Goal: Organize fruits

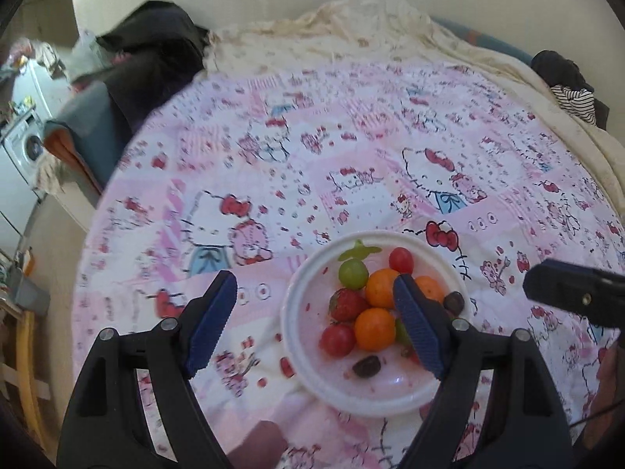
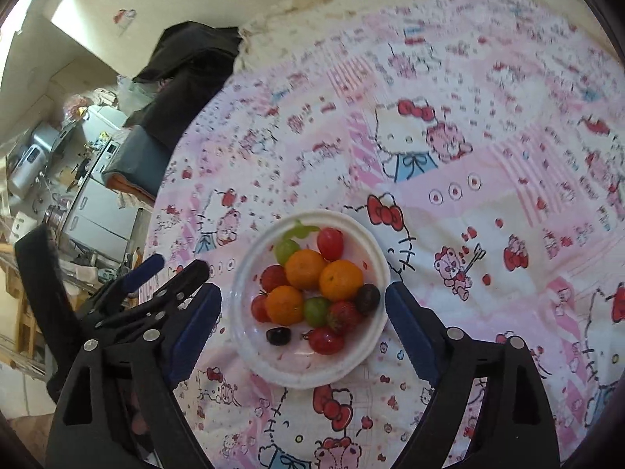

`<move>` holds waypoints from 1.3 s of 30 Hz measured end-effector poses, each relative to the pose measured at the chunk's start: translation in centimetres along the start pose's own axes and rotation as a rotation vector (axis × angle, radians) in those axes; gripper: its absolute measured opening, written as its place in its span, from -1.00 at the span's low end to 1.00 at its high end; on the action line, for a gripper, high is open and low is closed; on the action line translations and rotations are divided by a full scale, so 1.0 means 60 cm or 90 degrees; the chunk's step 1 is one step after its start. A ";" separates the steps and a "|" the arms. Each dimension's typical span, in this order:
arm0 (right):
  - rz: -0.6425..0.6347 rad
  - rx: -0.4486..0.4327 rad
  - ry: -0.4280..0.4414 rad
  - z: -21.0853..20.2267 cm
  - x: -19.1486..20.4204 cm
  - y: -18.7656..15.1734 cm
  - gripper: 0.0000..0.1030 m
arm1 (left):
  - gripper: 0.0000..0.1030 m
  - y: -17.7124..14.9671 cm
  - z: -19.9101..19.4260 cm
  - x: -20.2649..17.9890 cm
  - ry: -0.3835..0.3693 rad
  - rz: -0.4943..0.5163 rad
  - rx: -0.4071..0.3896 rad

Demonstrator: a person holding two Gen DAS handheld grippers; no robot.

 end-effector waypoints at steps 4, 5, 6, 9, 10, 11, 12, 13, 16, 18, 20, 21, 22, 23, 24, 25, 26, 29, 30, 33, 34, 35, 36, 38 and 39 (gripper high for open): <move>-0.050 -0.029 -0.013 -0.032 0.023 -0.016 0.73 | 0.57 -0.011 -0.047 0.020 0.011 -0.011 -0.023; -0.060 -0.033 -0.014 -0.040 0.028 -0.022 0.73 | 0.61 -0.016 -0.058 0.024 0.010 -0.015 -0.028; -0.074 -0.040 -0.020 -0.050 0.035 -0.029 0.73 | 0.64 -0.021 -0.068 0.028 0.011 -0.018 -0.033; -0.098 -0.055 -0.032 -0.074 0.048 -0.049 0.73 | 0.73 -0.037 -0.102 0.043 0.018 -0.032 -0.053; -0.100 -0.057 -0.031 -0.078 0.050 -0.055 0.73 | 0.75 -0.042 -0.111 0.048 0.019 -0.038 -0.057; -0.101 -0.060 -0.030 -0.084 0.053 -0.062 0.73 | 0.78 -0.048 -0.121 0.054 0.017 -0.049 -0.059; -0.104 -0.065 -0.033 -0.091 0.056 -0.070 0.74 | 0.81 -0.054 -0.128 0.059 0.014 -0.060 -0.059; -0.107 -0.068 -0.037 -0.096 0.059 -0.076 0.78 | 0.90 -0.060 -0.134 0.063 0.009 -0.070 -0.059; -0.128 -0.078 -0.054 -0.111 0.070 -0.097 0.81 | 0.97 -0.085 -0.147 0.074 -0.003 -0.099 -0.054; -0.145 -0.082 -0.066 -0.118 0.079 -0.111 0.82 | 0.97 -0.102 -0.156 0.081 0.002 -0.112 -0.053; -0.149 -0.087 -0.078 -0.123 0.082 -0.123 0.85 | 0.97 -0.114 -0.165 0.083 -0.001 -0.119 -0.055; -0.150 -0.089 -0.087 -0.125 0.082 -0.131 0.89 | 0.97 -0.119 -0.169 0.084 0.000 -0.121 -0.057; -0.149 -0.092 -0.092 -0.128 0.082 -0.138 0.95 | 0.99 -0.124 -0.175 0.085 0.000 -0.124 -0.061; -0.149 -0.098 -0.093 -0.130 0.083 -0.144 0.96 | 0.99 -0.131 -0.181 0.086 0.001 -0.124 -0.065; -0.148 -0.102 -0.093 -0.132 0.083 -0.149 0.96 | 0.99 -0.137 -0.185 0.087 0.004 -0.123 -0.067; -0.145 -0.098 -0.094 -0.131 0.082 -0.155 0.96 | 0.99 -0.143 -0.186 0.087 0.006 -0.122 -0.066; -0.139 -0.093 -0.093 -0.128 0.081 -0.159 0.96 | 0.99 -0.150 -0.186 0.087 0.005 -0.122 -0.062; -0.138 -0.101 -0.108 -0.126 0.080 -0.169 0.97 | 0.99 -0.168 -0.182 0.091 0.007 -0.131 -0.055; -0.144 -0.106 -0.114 -0.126 0.083 -0.171 0.97 | 0.99 -0.172 -0.182 0.091 0.006 -0.134 -0.055; -0.171 -0.124 -0.131 -0.126 0.094 -0.177 1.00 | 0.99 -0.175 -0.186 0.090 0.012 -0.127 -0.067; -0.178 -0.124 -0.135 -0.124 0.097 -0.178 1.00 | 0.99 -0.174 -0.188 0.088 0.015 -0.121 -0.071; -0.190 -0.125 -0.143 -0.122 0.100 -0.178 1.00 | 0.99 -0.173 -0.190 0.087 0.016 -0.118 -0.073; -0.198 -0.127 -0.149 -0.121 0.104 -0.179 1.00 | 0.99 -0.173 -0.191 0.087 0.015 -0.118 -0.074; -0.211 -0.130 -0.158 -0.118 0.108 -0.180 1.00 | 0.99 -0.174 -0.192 0.087 0.015 -0.120 -0.076; -0.215 -0.132 -0.161 -0.117 0.109 -0.179 1.00 | 0.99 -0.173 -0.192 0.087 0.015 -0.120 -0.077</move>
Point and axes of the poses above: each gripper's, at about its wrist camera, not at the fingertips, and z roughly the way its jaws point, x to its left, y to its top, the point moved 6 cm from there along z, roughly the way its jaws point, and after that the axes turned 8 degrees about y, right-handed, at the moved point
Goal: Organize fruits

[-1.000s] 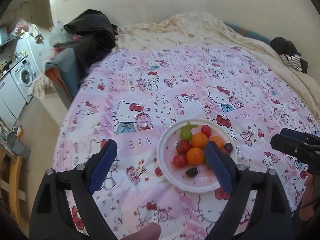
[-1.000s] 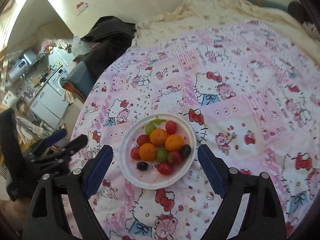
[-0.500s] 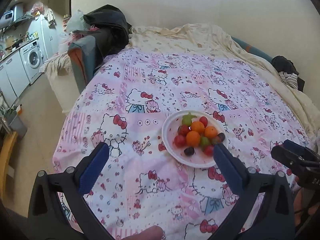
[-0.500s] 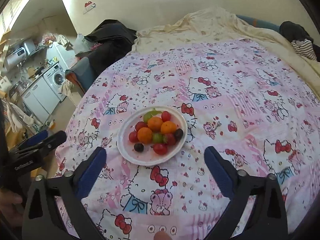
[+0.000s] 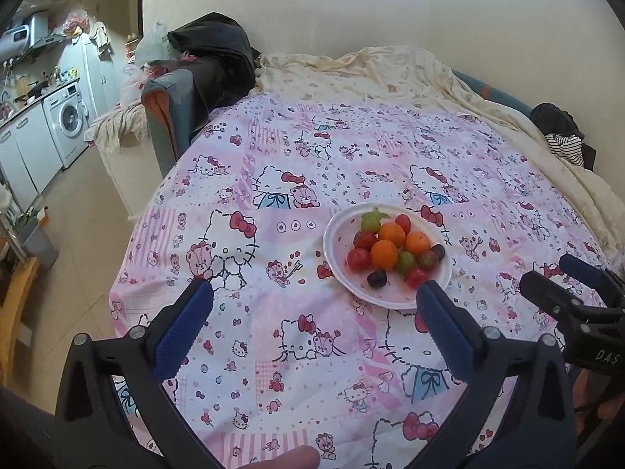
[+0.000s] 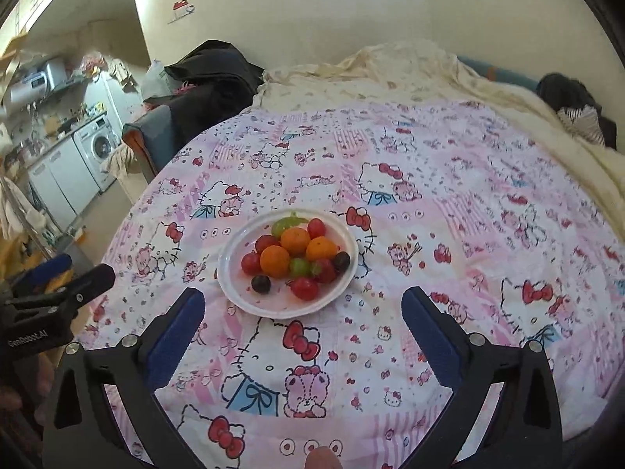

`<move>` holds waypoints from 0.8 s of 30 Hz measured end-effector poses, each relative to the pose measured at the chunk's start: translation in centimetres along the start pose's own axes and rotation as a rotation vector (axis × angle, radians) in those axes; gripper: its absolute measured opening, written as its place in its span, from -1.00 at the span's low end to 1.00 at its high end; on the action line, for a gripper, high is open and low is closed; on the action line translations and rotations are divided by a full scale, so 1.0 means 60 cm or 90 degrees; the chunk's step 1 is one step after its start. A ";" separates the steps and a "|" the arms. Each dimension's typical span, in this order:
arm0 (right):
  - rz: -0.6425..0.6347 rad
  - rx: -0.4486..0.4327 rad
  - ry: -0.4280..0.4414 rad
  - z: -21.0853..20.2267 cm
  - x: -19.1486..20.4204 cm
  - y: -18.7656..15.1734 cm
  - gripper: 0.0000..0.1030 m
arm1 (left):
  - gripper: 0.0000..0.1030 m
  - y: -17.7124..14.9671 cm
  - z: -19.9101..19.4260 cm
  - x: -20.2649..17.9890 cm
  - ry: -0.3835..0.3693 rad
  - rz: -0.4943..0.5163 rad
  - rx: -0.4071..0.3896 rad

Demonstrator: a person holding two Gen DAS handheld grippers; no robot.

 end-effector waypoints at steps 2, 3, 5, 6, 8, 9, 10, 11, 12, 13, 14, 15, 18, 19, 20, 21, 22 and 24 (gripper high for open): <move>-0.006 -0.007 -0.006 0.000 0.002 0.002 1.00 | 0.99 0.000 -0.001 -0.003 -0.001 0.005 -0.003; -0.007 -0.009 -0.007 0.000 0.002 0.003 1.00 | 0.99 0.000 -0.002 -0.004 -0.001 0.006 -0.004; -0.006 -0.012 -0.008 0.000 0.003 0.003 1.00 | 0.99 -0.001 -0.002 -0.006 -0.004 0.009 -0.004; -0.006 -0.012 -0.010 0.001 0.002 0.004 1.00 | 0.99 -0.001 -0.002 -0.007 -0.005 0.009 -0.004; -0.005 -0.011 -0.010 0.001 0.001 0.004 1.00 | 0.99 -0.001 -0.002 -0.009 -0.002 0.013 -0.006; -0.005 -0.013 -0.010 0.001 0.001 0.003 1.00 | 0.99 -0.001 -0.003 -0.009 -0.002 0.014 -0.006; -0.004 -0.013 -0.011 0.001 0.000 0.003 1.00 | 0.99 0.000 -0.003 -0.009 -0.004 0.012 -0.007; -0.002 -0.013 -0.011 0.001 -0.001 0.003 1.00 | 0.99 -0.001 -0.003 -0.010 -0.005 0.011 -0.006; -0.001 -0.012 -0.011 0.002 -0.002 0.003 1.00 | 0.99 -0.001 -0.003 -0.011 -0.005 0.012 -0.006; 0.001 -0.012 -0.010 0.001 -0.002 0.003 1.00 | 0.99 -0.001 -0.003 -0.011 -0.005 0.013 -0.005; 0.002 -0.012 -0.010 0.001 -0.003 0.003 1.00 | 0.99 -0.002 -0.003 -0.012 -0.006 0.014 -0.005; 0.003 -0.011 -0.009 0.001 -0.003 0.003 1.00 | 0.99 -0.002 -0.003 -0.013 -0.008 0.015 -0.005; 0.005 -0.011 -0.007 0.001 -0.004 0.003 1.00 | 0.99 -0.001 -0.003 -0.013 -0.004 0.018 -0.009; 0.005 -0.012 -0.007 0.001 -0.003 0.002 1.00 | 0.99 0.000 -0.003 -0.013 -0.004 0.016 -0.009; 0.005 -0.012 -0.006 0.001 -0.003 0.003 1.00 | 0.99 0.000 -0.003 -0.013 -0.004 0.016 -0.008; 0.004 -0.011 -0.007 0.001 -0.002 0.002 1.00 | 0.99 0.000 -0.003 -0.012 -0.004 0.015 -0.007; 0.004 -0.011 -0.008 0.001 -0.003 0.002 1.00 | 1.00 0.000 -0.003 -0.012 -0.004 0.013 -0.007; 0.006 -0.011 -0.007 0.000 -0.003 0.002 1.00 | 0.99 0.000 -0.003 -0.011 -0.004 0.011 -0.005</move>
Point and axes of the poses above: each gripper's, at about its wrist camera, not at the fingertips, and z roughly the way its jaws point, x to its left, y to its top, the point moved 6 cm from there along z, roughly the way its jaws point, and after that the axes turned 8 degrees about y, right-handed, at the moved point
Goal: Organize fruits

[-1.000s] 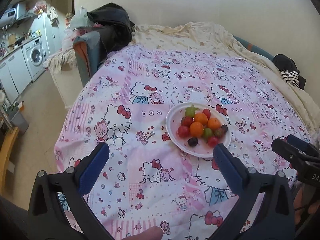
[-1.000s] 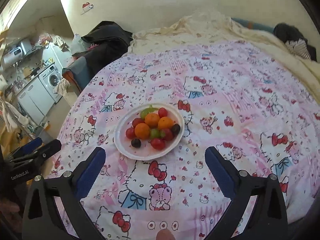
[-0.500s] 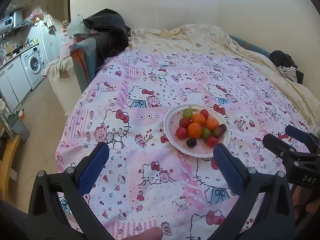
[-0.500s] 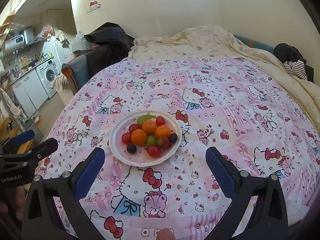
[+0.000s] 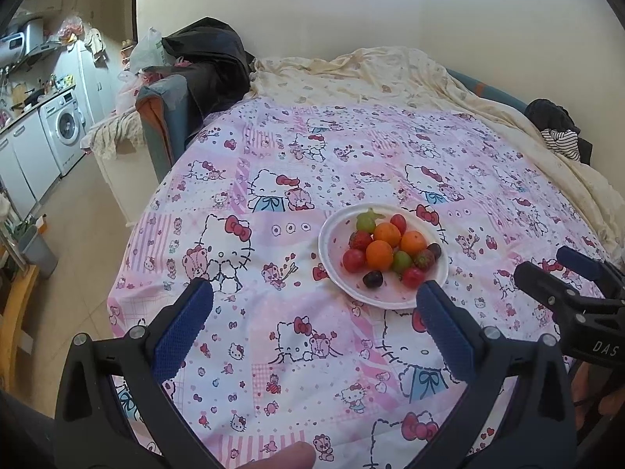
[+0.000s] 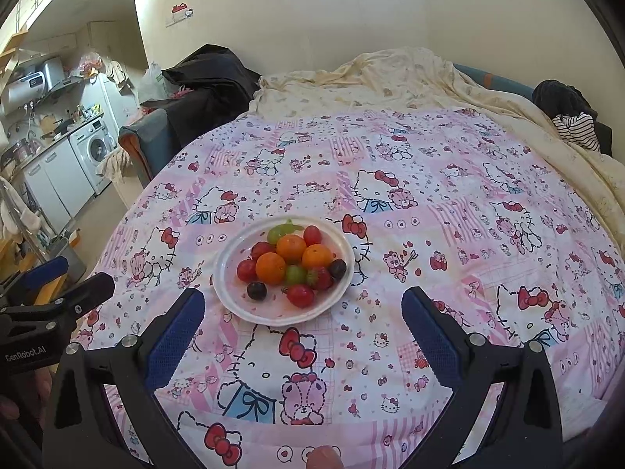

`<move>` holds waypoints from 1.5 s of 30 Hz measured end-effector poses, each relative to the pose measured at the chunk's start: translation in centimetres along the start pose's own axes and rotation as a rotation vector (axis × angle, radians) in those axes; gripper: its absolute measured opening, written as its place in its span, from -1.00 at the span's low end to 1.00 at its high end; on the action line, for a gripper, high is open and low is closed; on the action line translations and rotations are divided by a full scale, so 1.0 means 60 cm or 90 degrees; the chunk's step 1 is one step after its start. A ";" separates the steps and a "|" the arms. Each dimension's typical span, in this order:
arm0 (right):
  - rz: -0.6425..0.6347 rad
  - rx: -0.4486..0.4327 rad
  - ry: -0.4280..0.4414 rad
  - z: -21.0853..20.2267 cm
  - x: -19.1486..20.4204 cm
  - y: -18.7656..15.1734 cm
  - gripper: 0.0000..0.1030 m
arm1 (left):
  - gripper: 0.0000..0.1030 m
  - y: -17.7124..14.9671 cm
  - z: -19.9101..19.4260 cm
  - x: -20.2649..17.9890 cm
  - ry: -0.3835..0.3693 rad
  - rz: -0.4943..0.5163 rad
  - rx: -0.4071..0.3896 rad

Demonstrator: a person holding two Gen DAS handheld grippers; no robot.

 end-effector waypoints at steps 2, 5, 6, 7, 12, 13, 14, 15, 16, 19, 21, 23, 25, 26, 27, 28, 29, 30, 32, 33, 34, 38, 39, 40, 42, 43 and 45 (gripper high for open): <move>-0.001 -0.001 -0.001 0.001 0.000 0.000 1.00 | 0.99 0.000 -0.001 0.001 0.001 -0.001 -0.001; 0.001 -0.001 0.000 0.001 0.000 0.000 1.00 | 1.00 0.002 -0.002 0.002 0.002 -0.001 -0.005; 0.000 -0.001 -0.001 0.001 0.000 0.000 1.00 | 1.00 0.002 -0.003 0.002 0.001 -0.002 -0.005; -0.001 0.000 -0.001 0.001 0.000 0.000 1.00 | 1.00 0.002 -0.004 0.002 0.001 -0.002 -0.006; 0.000 -0.001 -0.001 0.000 0.000 0.000 1.00 | 1.00 0.002 -0.004 0.003 0.001 -0.003 -0.006; -0.001 -0.001 -0.001 0.000 0.000 0.001 1.00 | 1.00 0.003 -0.004 0.003 0.002 -0.005 -0.006; -0.001 -0.001 0.000 0.000 0.000 0.001 1.00 | 1.00 0.003 -0.004 0.004 0.002 -0.005 -0.005; -0.001 -0.001 -0.001 0.001 0.000 0.001 1.00 | 1.00 0.002 -0.004 0.004 0.002 -0.005 -0.005; -0.001 -0.001 -0.001 0.001 0.000 0.001 1.00 | 1.00 0.002 -0.004 0.004 0.002 -0.005 -0.005; -0.002 0.000 -0.002 0.001 0.001 0.000 1.00 | 1.00 0.002 -0.004 0.004 0.002 -0.005 -0.006; 0.001 0.001 -0.002 0.001 -0.002 0.000 1.00 | 1.00 0.003 -0.004 0.003 0.003 -0.003 -0.006; 0.003 0.000 0.000 0.001 -0.002 0.000 1.00 | 1.00 0.004 -0.004 0.003 0.000 -0.004 -0.008; 0.001 -0.001 -0.002 0.001 -0.003 0.000 1.00 | 1.00 0.005 -0.005 0.002 -0.003 -0.004 -0.010; 0.001 -0.001 -0.003 0.001 -0.003 0.000 1.00 | 1.00 0.005 -0.005 0.002 -0.002 -0.002 -0.010; 0.002 -0.001 -0.003 0.001 -0.004 0.000 1.00 | 1.00 0.004 -0.005 0.002 -0.001 -0.003 -0.010; 0.002 -0.001 -0.003 0.001 -0.004 0.000 1.00 | 1.00 0.004 -0.005 0.001 -0.001 -0.001 -0.009; 0.001 -0.002 -0.002 0.000 -0.004 0.001 1.00 | 1.00 0.004 -0.004 0.001 0.000 0.000 -0.008; 0.000 -0.002 -0.003 0.001 -0.004 0.001 1.00 | 1.00 0.002 -0.004 -0.001 0.000 0.001 -0.008; 0.000 -0.002 -0.004 0.001 -0.005 0.001 1.00 | 1.00 0.002 -0.004 0.000 0.000 0.000 -0.007; 0.001 -0.002 -0.004 0.001 -0.004 0.002 1.00 | 1.00 0.003 -0.003 0.000 0.000 0.000 -0.008; 0.001 -0.002 -0.003 0.001 -0.004 0.002 1.00 | 1.00 0.003 -0.003 0.000 0.000 0.001 -0.008; -0.001 -0.001 -0.003 0.001 -0.005 0.002 1.00 | 1.00 0.004 -0.003 0.001 0.001 -0.001 -0.008; 0.000 -0.001 -0.003 0.001 -0.004 0.002 1.00 | 1.00 0.004 -0.003 0.001 0.001 -0.001 -0.008; -0.001 -0.001 -0.004 0.001 -0.004 0.002 1.00 | 1.00 0.004 -0.004 0.001 0.002 -0.002 -0.008; -0.001 0.000 -0.004 0.000 -0.005 0.001 1.00 | 1.00 0.004 -0.004 0.002 0.002 -0.002 -0.008; -0.001 -0.001 -0.004 0.000 -0.004 0.002 1.00 | 1.00 0.004 -0.004 0.002 0.002 -0.001 -0.008; -0.002 -0.002 -0.008 0.001 -0.004 0.002 1.00 | 1.00 0.004 -0.004 0.002 0.001 -0.002 -0.008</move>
Point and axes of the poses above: each gripper's, at about its wrist camera, not at the fingertips, and z roughly the way its jaws point, x to its left, y to its top, the point moved 6 cm from there along z, roughly the way its jaws point, and after that the axes turned 8 degrees about y, right-handed, at the moved point
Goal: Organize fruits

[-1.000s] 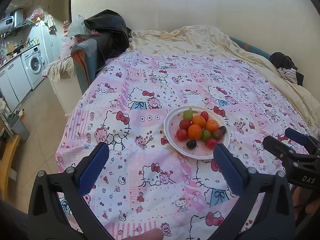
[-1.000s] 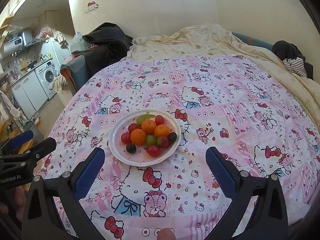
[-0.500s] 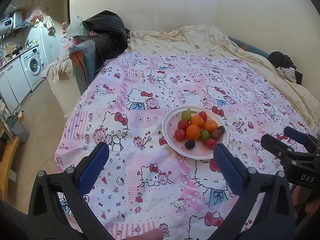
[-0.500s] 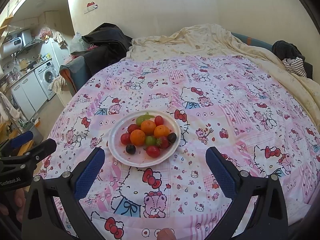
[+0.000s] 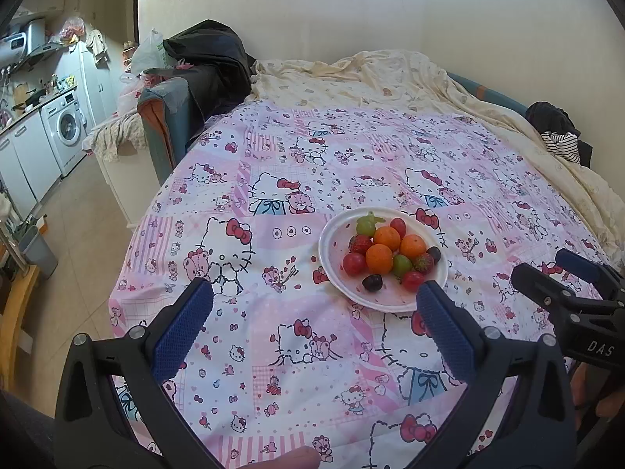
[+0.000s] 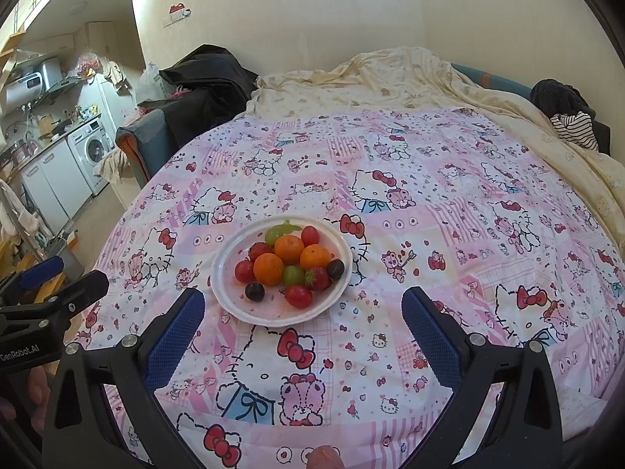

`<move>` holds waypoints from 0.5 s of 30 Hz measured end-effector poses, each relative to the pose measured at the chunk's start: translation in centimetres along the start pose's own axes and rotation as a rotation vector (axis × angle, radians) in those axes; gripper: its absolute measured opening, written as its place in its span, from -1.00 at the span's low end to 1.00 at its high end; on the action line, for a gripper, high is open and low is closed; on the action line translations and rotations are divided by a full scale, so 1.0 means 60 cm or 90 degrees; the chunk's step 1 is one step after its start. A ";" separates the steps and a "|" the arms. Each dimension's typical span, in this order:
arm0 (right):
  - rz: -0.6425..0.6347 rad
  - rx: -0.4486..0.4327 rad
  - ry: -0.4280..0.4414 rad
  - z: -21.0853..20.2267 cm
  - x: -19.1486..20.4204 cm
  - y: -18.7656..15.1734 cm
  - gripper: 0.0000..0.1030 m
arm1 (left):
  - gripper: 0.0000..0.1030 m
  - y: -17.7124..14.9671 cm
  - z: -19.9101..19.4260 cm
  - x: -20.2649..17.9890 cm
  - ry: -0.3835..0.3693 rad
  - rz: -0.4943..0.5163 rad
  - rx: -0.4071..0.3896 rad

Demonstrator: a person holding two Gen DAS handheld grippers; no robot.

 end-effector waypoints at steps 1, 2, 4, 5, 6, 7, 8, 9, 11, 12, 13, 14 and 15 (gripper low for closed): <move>-0.001 0.000 -0.003 0.000 0.000 0.000 1.00 | 1.00 0.000 0.000 0.000 0.001 0.000 0.000; 0.000 0.001 -0.004 0.000 0.000 -0.001 1.00 | 1.00 0.000 -0.001 0.000 0.001 0.000 -0.001; 0.003 0.001 -0.004 0.001 -0.001 -0.002 1.00 | 1.00 0.000 -0.001 0.000 0.001 0.000 -0.002; 0.003 0.001 -0.004 0.001 -0.001 -0.001 1.00 | 1.00 -0.001 -0.001 0.001 0.001 -0.001 -0.002; 0.003 0.000 -0.005 0.000 0.000 -0.001 1.00 | 1.00 0.000 -0.001 0.000 0.000 -0.001 -0.002; 0.002 0.000 -0.004 0.001 -0.001 -0.001 1.00 | 1.00 0.000 -0.001 0.000 0.000 0.000 -0.001; 0.003 -0.001 -0.003 0.001 -0.001 -0.001 1.00 | 1.00 0.000 -0.001 0.001 0.000 0.000 -0.002; 0.003 -0.001 -0.003 0.000 -0.001 -0.001 1.00 | 1.00 0.000 -0.001 0.001 0.001 0.000 -0.002; 0.003 -0.002 -0.002 -0.001 -0.001 -0.001 1.00 | 1.00 0.000 -0.001 0.001 0.000 -0.001 -0.001; 0.004 -0.003 -0.001 -0.001 -0.001 -0.001 1.00 | 1.00 0.000 -0.001 0.000 0.000 -0.001 -0.001; 0.005 -0.004 -0.001 -0.001 -0.001 -0.001 1.00 | 1.00 0.000 -0.001 0.000 0.000 -0.001 -0.001; 0.005 -0.005 -0.001 -0.003 0.000 0.001 1.00 | 1.00 0.000 -0.002 0.000 0.001 0.000 -0.001; 0.005 -0.007 0.000 -0.003 0.000 0.001 1.00 | 1.00 0.001 -0.002 0.000 0.001 0.001 -0.002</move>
Point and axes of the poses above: each gripper's, at about its wrist camera, not at the fingertips, and z roughly the way its jaws point, x to its left, y to its top, the point moved 6 cm from there along z, roughly the way its jaws point, and after that the axes turned 8 degrees about y, right-handed, at the moved point
